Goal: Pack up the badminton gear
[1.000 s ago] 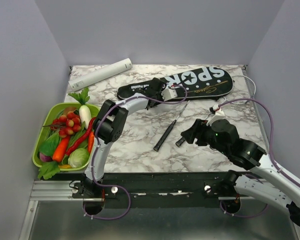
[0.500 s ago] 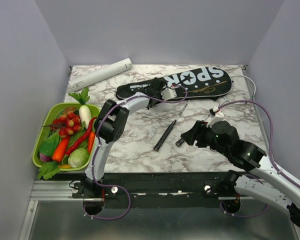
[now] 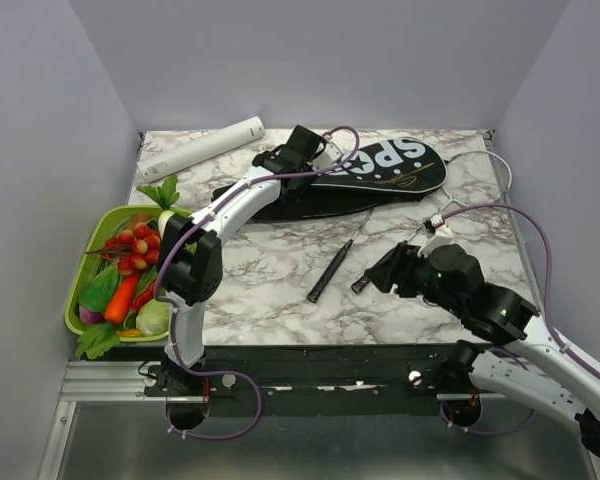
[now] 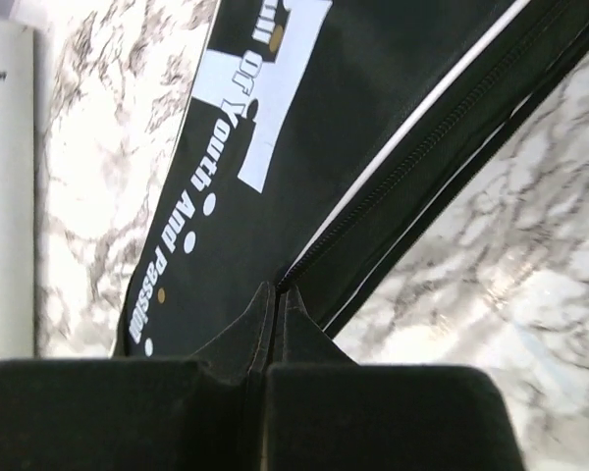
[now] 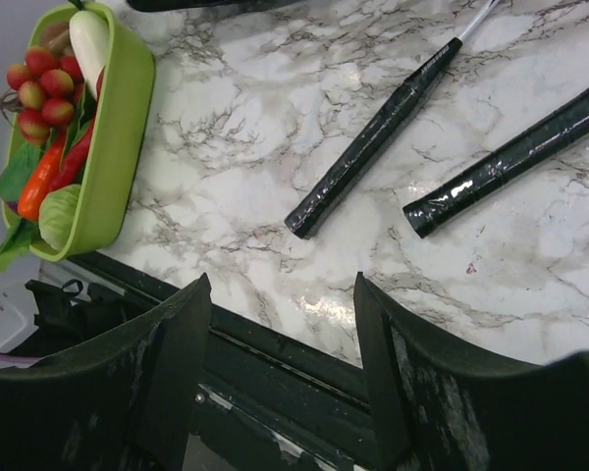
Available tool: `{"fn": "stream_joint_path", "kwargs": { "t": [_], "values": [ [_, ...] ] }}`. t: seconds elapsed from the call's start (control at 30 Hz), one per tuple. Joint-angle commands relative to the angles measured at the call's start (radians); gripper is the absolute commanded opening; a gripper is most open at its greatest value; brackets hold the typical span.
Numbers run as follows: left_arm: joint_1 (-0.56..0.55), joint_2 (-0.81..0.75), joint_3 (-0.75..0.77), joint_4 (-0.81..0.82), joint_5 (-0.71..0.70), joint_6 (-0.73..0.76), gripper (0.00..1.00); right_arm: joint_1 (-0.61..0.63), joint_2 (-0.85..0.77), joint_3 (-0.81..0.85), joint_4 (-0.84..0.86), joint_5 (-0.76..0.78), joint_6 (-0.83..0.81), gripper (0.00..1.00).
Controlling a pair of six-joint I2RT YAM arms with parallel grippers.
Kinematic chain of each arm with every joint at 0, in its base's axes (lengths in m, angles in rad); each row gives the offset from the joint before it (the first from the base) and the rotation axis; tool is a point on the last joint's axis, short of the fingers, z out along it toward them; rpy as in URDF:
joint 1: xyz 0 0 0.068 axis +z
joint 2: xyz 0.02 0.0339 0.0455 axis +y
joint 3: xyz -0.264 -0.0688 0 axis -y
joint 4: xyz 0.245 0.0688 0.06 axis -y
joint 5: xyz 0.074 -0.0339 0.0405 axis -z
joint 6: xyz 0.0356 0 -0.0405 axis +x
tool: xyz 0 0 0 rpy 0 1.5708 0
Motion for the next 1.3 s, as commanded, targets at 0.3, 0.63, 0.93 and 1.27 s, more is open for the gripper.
{"fn": "stream_joint_path", "kwargs": {
  "t": [0.3,0.63,0.93,1.27],
  "values": [
    [-0.003,-0.398,-0.391,-0.011,0.222,-0.556,0.00,-0.021,0.082,-0.031,-0.013,0.071,0.040,0.69],
    [-0.029,-0.614,-0.708,0.264,0.387,-0.744,0.00,-0.207,0.271,-0.091,0.303,-0.137,0.069,0.72],
    [-0.100,-0.645,-0.765,0.396,0.426,-0.791,0.00,-0.218,0.473,-0.020,0.517,-0.163,0.196,0.73],
    [-0.138,-0.667,-0.793,0.440,0.423,-0.781,0.00,-0.222,0.709,0.064,0.689,-0.208,0.291,0.73]
  ]
}}
